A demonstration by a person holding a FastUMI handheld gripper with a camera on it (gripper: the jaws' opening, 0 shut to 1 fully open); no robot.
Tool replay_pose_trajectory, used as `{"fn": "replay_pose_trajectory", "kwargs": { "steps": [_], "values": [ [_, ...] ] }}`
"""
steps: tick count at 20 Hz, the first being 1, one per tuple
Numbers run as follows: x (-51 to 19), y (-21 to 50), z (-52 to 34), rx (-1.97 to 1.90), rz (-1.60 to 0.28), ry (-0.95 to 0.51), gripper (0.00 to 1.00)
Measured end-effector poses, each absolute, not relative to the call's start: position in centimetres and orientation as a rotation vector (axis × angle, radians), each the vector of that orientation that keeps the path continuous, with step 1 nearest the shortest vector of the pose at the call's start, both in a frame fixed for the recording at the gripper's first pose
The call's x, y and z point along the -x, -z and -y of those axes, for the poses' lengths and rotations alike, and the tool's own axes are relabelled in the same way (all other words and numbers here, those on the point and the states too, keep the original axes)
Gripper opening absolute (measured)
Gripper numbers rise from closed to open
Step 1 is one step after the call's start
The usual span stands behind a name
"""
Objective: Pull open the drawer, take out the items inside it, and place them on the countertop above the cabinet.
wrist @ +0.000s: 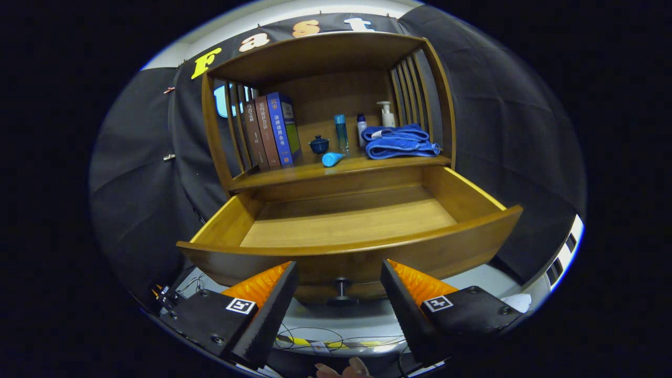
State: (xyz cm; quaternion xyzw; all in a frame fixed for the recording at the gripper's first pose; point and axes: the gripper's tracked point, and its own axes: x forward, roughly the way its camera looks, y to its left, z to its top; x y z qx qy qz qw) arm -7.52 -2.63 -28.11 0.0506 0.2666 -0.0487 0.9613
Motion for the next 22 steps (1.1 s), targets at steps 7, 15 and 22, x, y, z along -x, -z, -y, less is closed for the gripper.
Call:
{"fn": "replay_pose_trajectory", "kwargs": {
  "steps": [7,15,22],
  "values": [
    [6.3,28.8,2.9,-0.074,-0.518,0.106,1.0],
    [2.4,28.9,3.2,-0.097,-0.516,0.101,1.0],
    [-2.8,29.1,3.7,-0.105,-0.504,0.086,1.0]
  ]
}}
